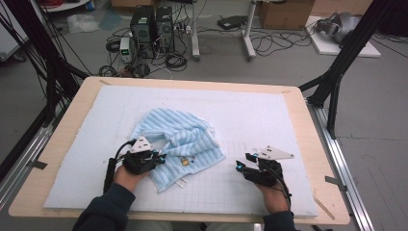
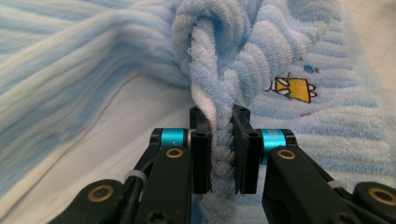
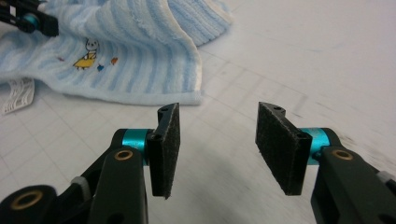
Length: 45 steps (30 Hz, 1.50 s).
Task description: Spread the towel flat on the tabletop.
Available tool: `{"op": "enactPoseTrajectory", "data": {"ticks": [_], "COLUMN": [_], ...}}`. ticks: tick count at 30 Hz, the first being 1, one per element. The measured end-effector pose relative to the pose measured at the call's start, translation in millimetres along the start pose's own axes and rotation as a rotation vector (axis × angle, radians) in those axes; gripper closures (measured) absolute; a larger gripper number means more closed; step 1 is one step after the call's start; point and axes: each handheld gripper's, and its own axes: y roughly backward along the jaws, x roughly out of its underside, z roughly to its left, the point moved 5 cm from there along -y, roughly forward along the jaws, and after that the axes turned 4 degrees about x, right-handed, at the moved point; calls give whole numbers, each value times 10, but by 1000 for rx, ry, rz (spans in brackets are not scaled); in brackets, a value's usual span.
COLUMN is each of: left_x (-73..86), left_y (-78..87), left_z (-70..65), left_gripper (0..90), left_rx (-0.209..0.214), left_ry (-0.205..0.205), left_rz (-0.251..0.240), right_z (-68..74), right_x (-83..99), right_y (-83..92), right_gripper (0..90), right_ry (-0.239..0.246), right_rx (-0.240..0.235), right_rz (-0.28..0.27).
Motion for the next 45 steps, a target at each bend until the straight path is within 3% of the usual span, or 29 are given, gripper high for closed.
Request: {"op": "enactPoseTrajectory", "data": {"ticks": [6,10,12,14,15,16,17,20,25,28,32,36,40,43,45], "left_x": [58,87,109,127,133,135,134,116,96,76,3,-62,-123,-162,-175], "left_y": [163,200,201,219,235,263,282,364,410,380,324,232,80,-27,-104], "left_z": [127,165,174,196,207,221,230,261,277,258,187,127,76,91,122], "left_gripper": [782,757,676,523,475,457,449,427,418,414,414,408,399,403,417], "left_rx": [1,16,12,-10,-16,-19,-24,-32,-36,-1,21,53,53,1,-27], "left_ry": [-2,24,48,80,93,100,102,107,114,135,121,132,124,120,129], "left_rz": [-12,-36,-48,-65,-77,-93,-102,-140,-175,-194,-198,-207,-193,-171,-146], "right_z": [283,407,447,474,478,487,499,520,442,374,348,379,309,228,187], "right_x": [-195,-303,-345,-360,-346,-341,-338,-306,-115,18,153,255,162,1,-127], "right_y": [-405,-675,-789,-881,-917,-929,-913,-822,-503,-305,-82,114,236,235,184], "right_gripper": [512,520,532,593,640,732,805,842,864,865,865,856,727,611,562], "right_ry": [27,59,65,85,94,83,84,115,143,141,120,143,95,34,23], "right_rx": [-58,-64,-66,-55,-42,-66,-82,-91,-81,-78,-88,-112,-106,-92,-68], "right_rz": [44,92,112,145,175,175,182,213,220,217,228,212,120,49,12]}}
